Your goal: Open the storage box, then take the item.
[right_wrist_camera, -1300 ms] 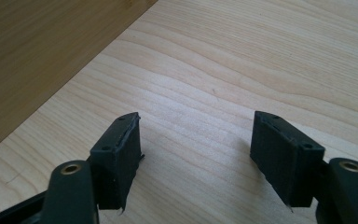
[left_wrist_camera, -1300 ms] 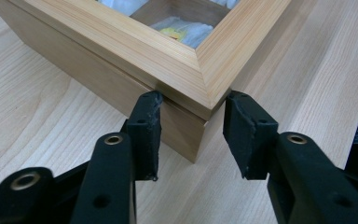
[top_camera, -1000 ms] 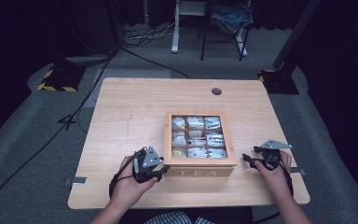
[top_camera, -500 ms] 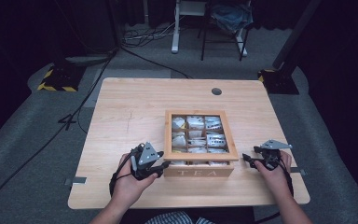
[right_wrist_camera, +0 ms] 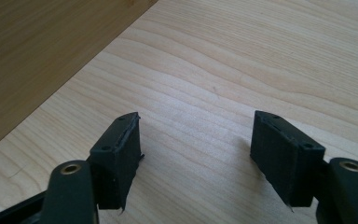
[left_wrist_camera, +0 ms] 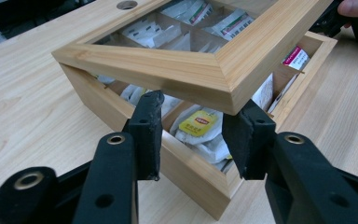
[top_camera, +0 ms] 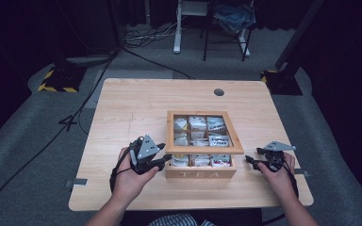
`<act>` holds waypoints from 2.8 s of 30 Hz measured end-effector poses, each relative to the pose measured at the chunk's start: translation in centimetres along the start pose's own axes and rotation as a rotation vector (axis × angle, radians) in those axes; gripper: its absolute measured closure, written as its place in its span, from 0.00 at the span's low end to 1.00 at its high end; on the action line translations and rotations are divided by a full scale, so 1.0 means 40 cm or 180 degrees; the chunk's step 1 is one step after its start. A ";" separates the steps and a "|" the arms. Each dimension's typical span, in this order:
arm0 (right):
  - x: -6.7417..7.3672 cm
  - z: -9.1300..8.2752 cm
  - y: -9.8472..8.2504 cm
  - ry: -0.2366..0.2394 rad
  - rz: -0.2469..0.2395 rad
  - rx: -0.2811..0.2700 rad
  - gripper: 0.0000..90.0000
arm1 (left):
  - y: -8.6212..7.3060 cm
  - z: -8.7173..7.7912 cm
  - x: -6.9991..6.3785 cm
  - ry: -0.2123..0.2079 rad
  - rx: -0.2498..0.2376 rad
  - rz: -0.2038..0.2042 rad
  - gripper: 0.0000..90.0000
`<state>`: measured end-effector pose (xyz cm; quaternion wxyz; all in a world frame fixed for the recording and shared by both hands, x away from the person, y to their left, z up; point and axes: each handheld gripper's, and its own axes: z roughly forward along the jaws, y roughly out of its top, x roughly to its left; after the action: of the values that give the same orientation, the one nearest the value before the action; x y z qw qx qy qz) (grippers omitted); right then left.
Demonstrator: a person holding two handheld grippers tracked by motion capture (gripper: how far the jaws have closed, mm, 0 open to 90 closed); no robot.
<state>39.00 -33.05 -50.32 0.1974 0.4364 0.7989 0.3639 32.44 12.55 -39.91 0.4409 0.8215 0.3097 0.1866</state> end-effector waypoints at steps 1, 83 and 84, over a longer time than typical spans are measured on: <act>0.000 0.000 0.000 -0.0001 0.0000 0.0000 0.37 | 0.002 0.000 0.002 0.0007 -0.0037 -0.0001 0.64; 0.025 -0.098 0.053 0.0042 0.0173 -0.0265 0.66 | 0.234 0.001 0.125 0.0234 -0.0293 -0.0085 0.66; 0.027 -0.103 0.057 0.0035 0.0152 -0.0296 0.66 | 0.232 0.001 0.124 0.0238 -0.0296 -0.0082 0.66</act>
<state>37.06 -33.01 -45.89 0.2044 0.4436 0.7715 0.4077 39.31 11.96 -31.95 0.4691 0.7885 0.3276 0.2257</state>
